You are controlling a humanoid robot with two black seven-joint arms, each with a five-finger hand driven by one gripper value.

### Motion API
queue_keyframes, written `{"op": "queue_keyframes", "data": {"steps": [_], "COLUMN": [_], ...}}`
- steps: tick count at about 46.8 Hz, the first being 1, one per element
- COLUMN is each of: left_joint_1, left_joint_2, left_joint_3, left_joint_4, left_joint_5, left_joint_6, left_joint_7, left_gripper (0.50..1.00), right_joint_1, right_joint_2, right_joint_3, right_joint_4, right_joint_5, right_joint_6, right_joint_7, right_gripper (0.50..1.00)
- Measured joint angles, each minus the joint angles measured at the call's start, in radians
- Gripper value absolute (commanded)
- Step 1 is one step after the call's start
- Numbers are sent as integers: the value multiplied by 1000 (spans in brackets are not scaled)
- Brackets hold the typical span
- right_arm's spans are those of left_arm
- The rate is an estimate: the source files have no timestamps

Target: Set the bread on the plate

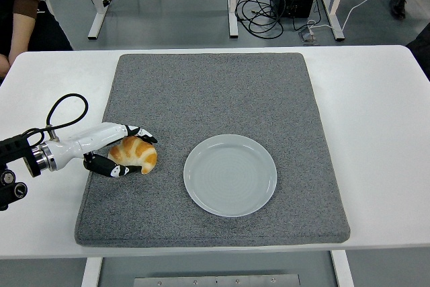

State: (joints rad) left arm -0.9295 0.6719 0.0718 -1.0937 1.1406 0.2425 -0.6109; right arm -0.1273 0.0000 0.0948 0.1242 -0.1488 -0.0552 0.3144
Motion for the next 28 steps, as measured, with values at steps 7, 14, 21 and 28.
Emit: {"op": "queue_keyframes", "data": {"steps": [7, 14, 21, 28], "left_joint_1": [-2, -6, -17, -20], "left_joint_2": [0, 0, 0, 1], "left_joint_3": [2, -3, -6, -6], "left_joint_4": [0, 0, 0, 0], "left_joint_5": [1, 1, 0, -5], "left_joint_6": [0, -1, -1, -7], "left_joint_7": [0, 0, 0, 0], "left_gripper": [500, 500, 500, 500], "right_joint_1": [0, 0, 0, 0], "right_joint_2": [0, 0, 0, 0], "right_joint_3": [-1, 0, 0, 0], "right_joint_4": [-1, -1, -1, 0], "right_joint_5": [0, 0, 0, 0], "right_joint_6": [0, 0, 0, 0], "right_joint_7": [0, 0, 0, 0], "right_gripper": [1000, 1000, 1000, 1000]}}
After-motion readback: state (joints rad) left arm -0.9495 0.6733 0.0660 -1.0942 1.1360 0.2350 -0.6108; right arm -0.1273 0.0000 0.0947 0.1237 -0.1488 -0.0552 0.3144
